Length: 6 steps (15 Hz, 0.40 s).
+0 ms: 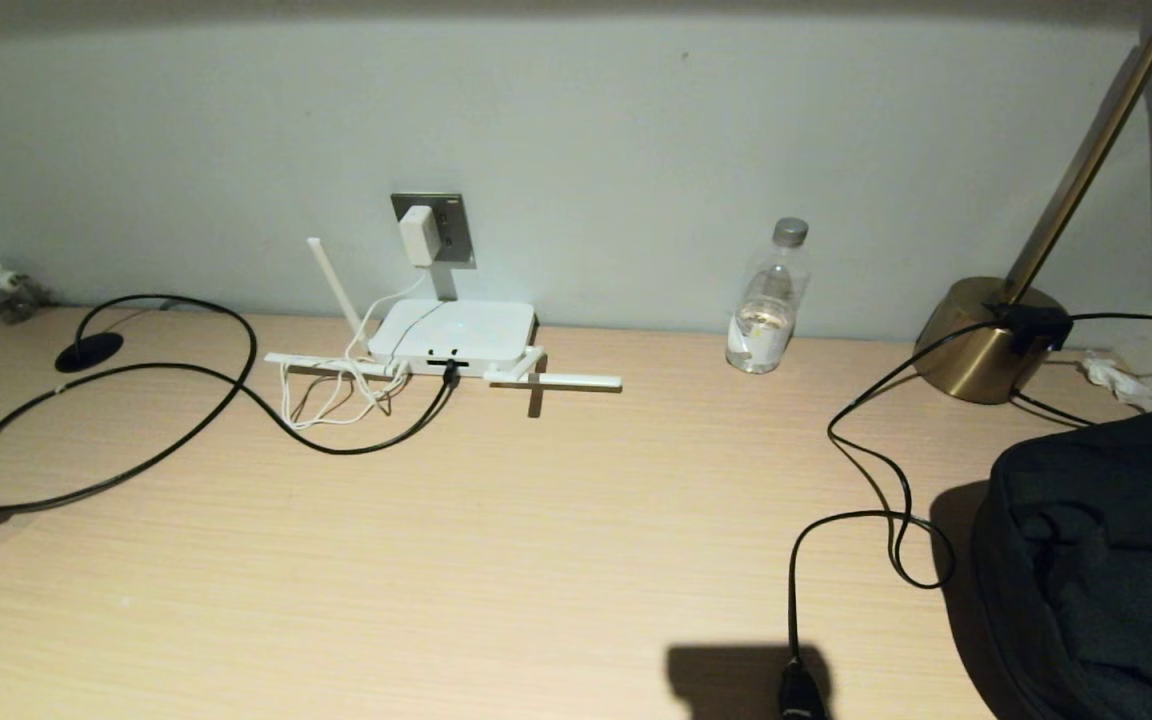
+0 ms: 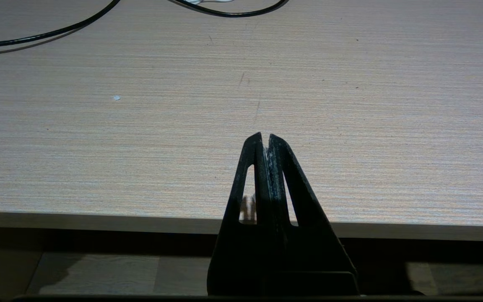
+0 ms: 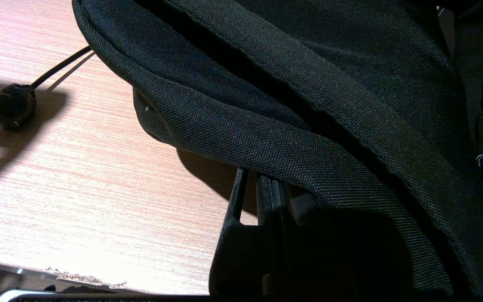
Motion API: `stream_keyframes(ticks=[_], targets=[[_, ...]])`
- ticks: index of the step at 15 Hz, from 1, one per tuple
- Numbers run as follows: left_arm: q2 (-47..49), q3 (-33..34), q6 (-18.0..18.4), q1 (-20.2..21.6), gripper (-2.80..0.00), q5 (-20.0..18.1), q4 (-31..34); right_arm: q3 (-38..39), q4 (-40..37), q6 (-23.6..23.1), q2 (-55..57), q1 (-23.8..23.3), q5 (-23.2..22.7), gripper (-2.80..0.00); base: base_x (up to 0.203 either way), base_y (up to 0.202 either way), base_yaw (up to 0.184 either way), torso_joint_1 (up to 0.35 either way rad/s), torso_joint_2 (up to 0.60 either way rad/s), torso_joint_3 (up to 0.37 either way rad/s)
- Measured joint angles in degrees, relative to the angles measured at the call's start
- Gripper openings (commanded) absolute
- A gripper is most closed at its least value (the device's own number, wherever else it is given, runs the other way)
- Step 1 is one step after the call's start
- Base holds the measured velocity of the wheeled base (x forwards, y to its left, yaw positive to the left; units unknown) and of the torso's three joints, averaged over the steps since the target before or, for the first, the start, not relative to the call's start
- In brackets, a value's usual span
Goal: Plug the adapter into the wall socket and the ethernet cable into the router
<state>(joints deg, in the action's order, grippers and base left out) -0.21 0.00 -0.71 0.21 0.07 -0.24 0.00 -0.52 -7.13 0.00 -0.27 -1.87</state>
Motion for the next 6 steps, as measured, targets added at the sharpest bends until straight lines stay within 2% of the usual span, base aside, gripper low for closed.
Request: stream_keyframes(ticks=[6], targets=[[0.0, 0.0, 0.02, 0.0, -2.8, 0.0, 0.0, 0.0, 0.09, 0.7, 0.0, 0.0, -0.09, -2.8, 0.0, 0.0, 0.0, 0.0, 0.0, 0.0]])
